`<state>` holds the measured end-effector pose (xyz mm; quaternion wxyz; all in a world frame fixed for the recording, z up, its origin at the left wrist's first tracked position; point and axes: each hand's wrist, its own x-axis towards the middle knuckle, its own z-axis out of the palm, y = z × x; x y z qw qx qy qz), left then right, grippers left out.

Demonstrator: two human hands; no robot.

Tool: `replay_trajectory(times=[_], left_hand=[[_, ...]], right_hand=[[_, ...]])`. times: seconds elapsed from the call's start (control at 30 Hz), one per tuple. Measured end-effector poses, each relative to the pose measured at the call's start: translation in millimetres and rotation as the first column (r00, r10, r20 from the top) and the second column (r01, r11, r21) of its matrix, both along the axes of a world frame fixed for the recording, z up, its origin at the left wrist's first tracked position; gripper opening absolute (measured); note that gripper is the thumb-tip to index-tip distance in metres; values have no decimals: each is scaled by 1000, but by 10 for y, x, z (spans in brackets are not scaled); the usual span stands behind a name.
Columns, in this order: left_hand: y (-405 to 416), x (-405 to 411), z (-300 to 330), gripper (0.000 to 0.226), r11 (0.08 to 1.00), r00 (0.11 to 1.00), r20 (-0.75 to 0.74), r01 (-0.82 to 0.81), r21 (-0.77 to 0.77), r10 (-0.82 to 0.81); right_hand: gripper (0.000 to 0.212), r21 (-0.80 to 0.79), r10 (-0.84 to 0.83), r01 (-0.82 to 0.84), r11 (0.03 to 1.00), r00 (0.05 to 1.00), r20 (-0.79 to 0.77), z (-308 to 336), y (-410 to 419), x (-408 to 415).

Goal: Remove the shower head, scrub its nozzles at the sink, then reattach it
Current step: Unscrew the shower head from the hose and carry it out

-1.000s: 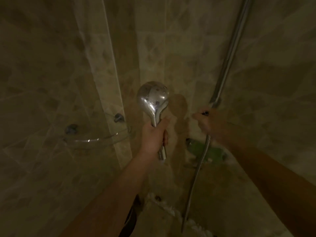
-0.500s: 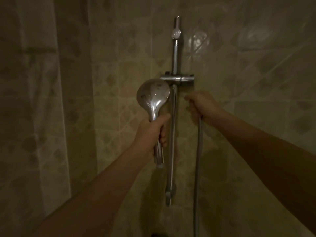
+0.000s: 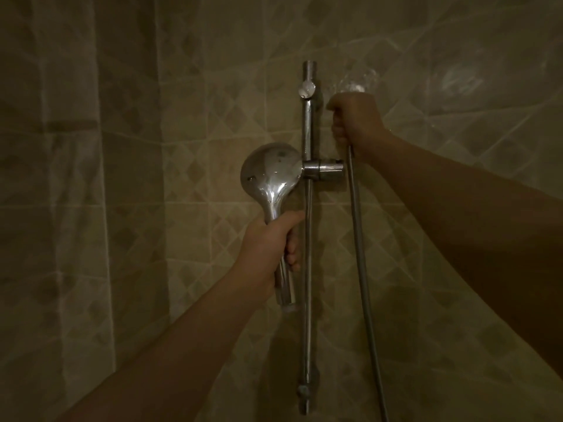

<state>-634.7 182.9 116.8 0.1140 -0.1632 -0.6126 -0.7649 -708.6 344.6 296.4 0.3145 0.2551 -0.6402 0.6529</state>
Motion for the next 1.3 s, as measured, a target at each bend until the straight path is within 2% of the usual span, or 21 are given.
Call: replay_trajectory(times=[0.2, 0.43, 0.53, 0.73, 0.87, 1.03, 1.17, 1.3], left_hand=[[-136, -17, -89, 51, 1000, 1000, 10, -20, -12, 20], [-173, -49, -250, 50, 999, 998, 26, -50, 4, 50], [-151, -57, -299, 51, 998, 997, 40, -68, -4, 68], [-173, -29, -360, 49, 998, 995, 73, -67, 9, 66], [-241, 18, -396, 51, 995, 993, 76, -93, 20, 91], [-347, 91, -475, 52, 992, 990, 76, -123, 41, 119], [-448, 134, -596, 39, 980, 978, 92, -192, 50, 186], [-527, 151, -731, 38, 967, 960, 145, -249, 51, 240]], right_hand=[[37, -12, 106, -107, 994, 991, -80, -25, -189, -126], [43, 57, 218, -218, 974, 976, 18, -114, -137, -197], [44, 96, 209, -211, 973, 977, 27, -127, -132, -171], [45, 179, 112, -100, 979, 992, -59, -165, -159, -141], [37, 310, -84, 181, 933, 950, -302, -181, -214, -142], [33, 364, -161, 368, 856, 857, -490, -205, -257, -172], [27, 376, -206, 423, 824, 842, -498, -229, -192, -194], [19, 312, -215, 389, 867, 856, -470, -275, -122, -214]])
